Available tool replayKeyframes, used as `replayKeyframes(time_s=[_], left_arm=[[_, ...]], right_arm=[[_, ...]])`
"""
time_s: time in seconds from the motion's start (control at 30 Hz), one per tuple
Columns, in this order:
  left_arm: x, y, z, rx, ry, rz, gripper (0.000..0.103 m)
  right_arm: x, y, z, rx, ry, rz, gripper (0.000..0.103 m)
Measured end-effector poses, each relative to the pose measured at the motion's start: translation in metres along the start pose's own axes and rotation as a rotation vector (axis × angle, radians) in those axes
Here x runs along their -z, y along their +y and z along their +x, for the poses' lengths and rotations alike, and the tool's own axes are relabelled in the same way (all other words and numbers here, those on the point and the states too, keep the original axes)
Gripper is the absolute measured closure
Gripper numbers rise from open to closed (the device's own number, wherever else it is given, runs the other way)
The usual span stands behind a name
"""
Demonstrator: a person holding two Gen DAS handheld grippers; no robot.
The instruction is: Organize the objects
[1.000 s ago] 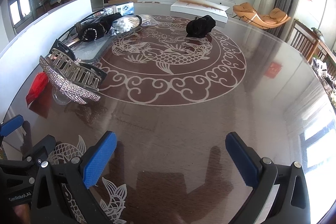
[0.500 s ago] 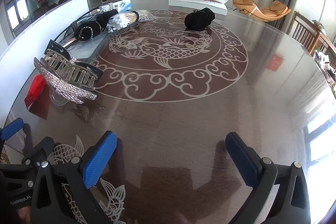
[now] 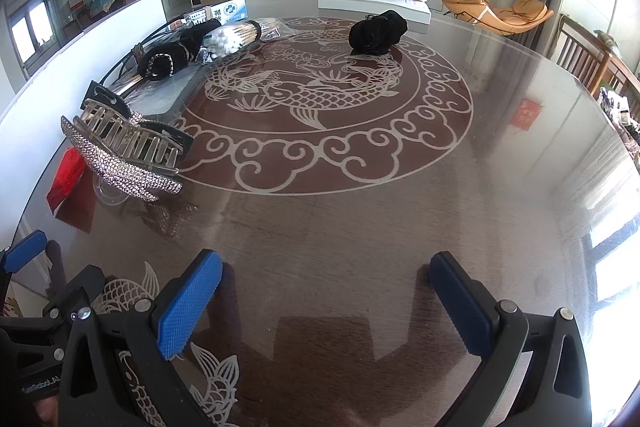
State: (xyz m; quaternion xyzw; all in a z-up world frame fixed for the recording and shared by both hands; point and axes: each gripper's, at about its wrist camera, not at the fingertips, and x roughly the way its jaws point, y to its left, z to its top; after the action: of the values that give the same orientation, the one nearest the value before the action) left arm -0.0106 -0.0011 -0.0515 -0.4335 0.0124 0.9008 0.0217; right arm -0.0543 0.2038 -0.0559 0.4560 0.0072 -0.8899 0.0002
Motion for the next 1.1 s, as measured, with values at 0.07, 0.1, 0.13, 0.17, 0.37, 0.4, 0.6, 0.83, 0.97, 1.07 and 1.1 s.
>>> replayKeyframes(time_s=[0.07, 0.1, 0.13, 0.17, 0.37, 0.4, 0.6, 0.83, 0.97, 1.07, 1.1], left_arm=[[-0.001, 0.0, 0.001, 0.0, 0.006, 0.001, 0.0], [-0.001, 0.0, 0.001, 0.0, 0.008, 0.001, 0.0], [-0.001, 0.0, 0.001, 0.001, 0.011, 0.001, 0.0], [-0.001, 0.0, 0.002, 0.003, 0.014, 0.001, 0.0], [0.004, 0.003, -0.002, 0.01, 0.02, 0.01, 0.0], [0.005, 0.004, -0.003, 0.015, 0.022, 0.015, 0.0], [0.006, 0.016, -0.006, 0.02, 0.042, 0.019, 0.0], [-0.001, 0.035, 0.0, -0.005, 0.049, -0.013, 0.0], [-0.005, 0.038, 0.003, -0.007, 0.056, -0.012, 0.0], [-0.014, 0.042, 0.009, -0.002, 0.091, -0.004, 0.0], [-0.018, 0.045, 0.012, -0.005, 0.107, -0.01, 0.0]], right_arm=[[0.0, 0.0, 0.0, 0.0, 0.0, 0.0, 0.0], [0.0, 0.0, 0.0, 0.0, 0.0, 0.0, 0.0], [0.0, 0.0, 0.0, 0.0, 0.0, 0.0, 0.0], [0.0, 0.0, 0.0, 0.0, 0.0, 0.0, 0.0], [0.0, 0.0, 0.0, 0.0, 0.0, -0.001, 0.0], [0.0, 0.0, 0.0, 0.0, 0.0, -0.001, 0.0], [0.0, 0.0, 0.0, 0.0, 0.0, -0.001, 0.0], [0.0, 0.0, 0.0, 0.0, -0.001, -0.001, 0.0], [0.0, 0.0, 0.0, 0.0, -0.001, -0.001, 0.0], [0.0, 0.0, 0.001, 0.0, -0.001, -0.001, 0.0], [0.0, 0.0, 0.001, 0.0, -0.001, -0.001, 0.0]])
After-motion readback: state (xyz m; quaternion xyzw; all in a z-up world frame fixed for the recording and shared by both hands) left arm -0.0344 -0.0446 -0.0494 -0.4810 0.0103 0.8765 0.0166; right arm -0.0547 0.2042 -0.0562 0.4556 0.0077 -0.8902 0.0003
